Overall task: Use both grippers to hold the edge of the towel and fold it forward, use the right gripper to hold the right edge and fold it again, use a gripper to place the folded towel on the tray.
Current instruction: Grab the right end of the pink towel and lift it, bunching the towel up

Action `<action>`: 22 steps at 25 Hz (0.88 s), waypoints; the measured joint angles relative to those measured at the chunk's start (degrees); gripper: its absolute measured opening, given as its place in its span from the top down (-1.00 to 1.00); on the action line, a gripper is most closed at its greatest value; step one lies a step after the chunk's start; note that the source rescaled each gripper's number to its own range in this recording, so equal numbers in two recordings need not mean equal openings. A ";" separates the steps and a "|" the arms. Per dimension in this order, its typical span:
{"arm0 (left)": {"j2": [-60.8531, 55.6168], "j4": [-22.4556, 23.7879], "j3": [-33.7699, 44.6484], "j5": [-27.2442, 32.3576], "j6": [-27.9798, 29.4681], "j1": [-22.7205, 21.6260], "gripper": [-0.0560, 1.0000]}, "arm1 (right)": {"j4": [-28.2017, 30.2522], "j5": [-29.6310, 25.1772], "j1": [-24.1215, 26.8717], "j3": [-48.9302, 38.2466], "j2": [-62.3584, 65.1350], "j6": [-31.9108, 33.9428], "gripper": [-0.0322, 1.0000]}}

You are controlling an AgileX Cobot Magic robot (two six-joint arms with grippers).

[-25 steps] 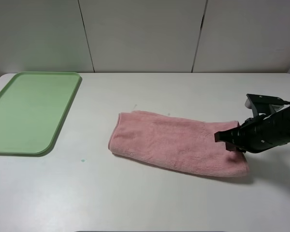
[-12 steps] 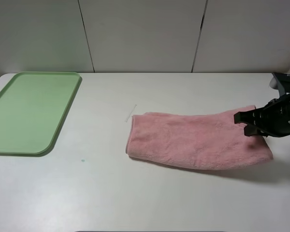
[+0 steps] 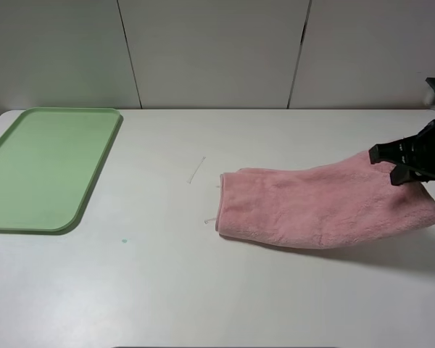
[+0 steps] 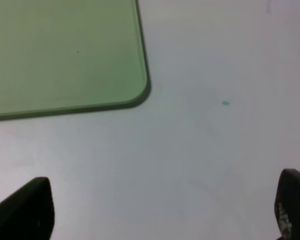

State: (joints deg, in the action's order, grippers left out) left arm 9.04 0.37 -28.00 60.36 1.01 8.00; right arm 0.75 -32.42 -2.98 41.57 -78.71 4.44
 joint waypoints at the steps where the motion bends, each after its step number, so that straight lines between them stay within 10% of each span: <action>1: 0.00 0.00 0.00 0.00 0.00 0.00 -0.77 | 0.13 -0.65 0.00 0.60 0.00 0.13 0.80; 22: 0.00 0.00 0.00 0.00 0.00 0.00 -0.77 | -1.35 -6.51 -12.89 9.13 -4.60 4.79 0.80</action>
State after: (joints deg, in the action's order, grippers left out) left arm 9.04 0.37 -28.00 60.36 1.01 8.00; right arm -0.60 -38.93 -15.87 50.69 -83.31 9.23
